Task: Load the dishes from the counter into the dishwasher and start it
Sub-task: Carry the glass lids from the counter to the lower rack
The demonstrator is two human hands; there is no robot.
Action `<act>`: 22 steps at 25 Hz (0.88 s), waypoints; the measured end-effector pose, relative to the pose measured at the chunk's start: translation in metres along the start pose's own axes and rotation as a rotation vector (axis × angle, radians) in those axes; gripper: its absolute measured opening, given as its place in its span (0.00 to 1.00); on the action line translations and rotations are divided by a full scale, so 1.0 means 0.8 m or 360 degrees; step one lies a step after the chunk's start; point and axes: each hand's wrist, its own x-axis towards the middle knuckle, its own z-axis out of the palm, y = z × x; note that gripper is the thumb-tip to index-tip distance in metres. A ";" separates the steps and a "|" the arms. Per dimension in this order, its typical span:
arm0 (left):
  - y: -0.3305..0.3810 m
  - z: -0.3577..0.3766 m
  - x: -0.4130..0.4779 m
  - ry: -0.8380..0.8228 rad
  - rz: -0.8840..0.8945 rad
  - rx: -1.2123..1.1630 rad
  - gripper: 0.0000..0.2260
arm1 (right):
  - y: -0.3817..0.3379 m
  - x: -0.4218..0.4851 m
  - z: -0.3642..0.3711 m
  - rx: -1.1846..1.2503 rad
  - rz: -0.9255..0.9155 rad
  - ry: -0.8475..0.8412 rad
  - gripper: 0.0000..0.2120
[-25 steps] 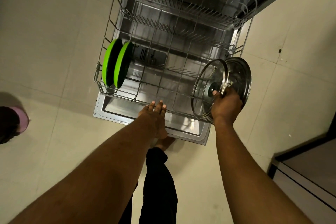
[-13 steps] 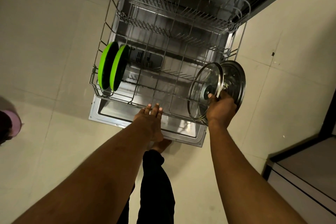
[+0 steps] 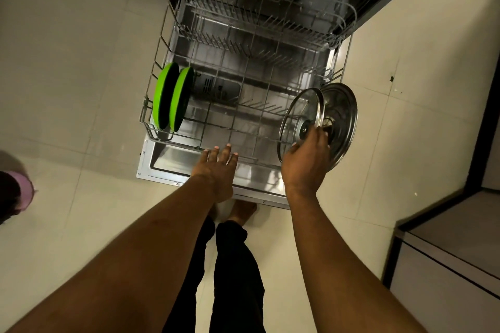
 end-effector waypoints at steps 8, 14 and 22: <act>-0.018 -0.017 -0.104 0.0162 -0.0143 -0.0074 0.36 | -0.036 -0.082 -0.045 -0.0350 -0.0401 -0.0516 0.27; -0.020 -0.052 -0.228 0.0346 -0.0299 -0.0315 0.35 | -0.087 -0.143 -0.138 -0.0328 -0.0567 -0.0664 0.23; -0.025 -0.124 -0.382 0.0677 -0.0472 -0.0424 0.34 | -0.179 -0.179 -0.268 -0.0329 -0.1064 -0.0500 0.32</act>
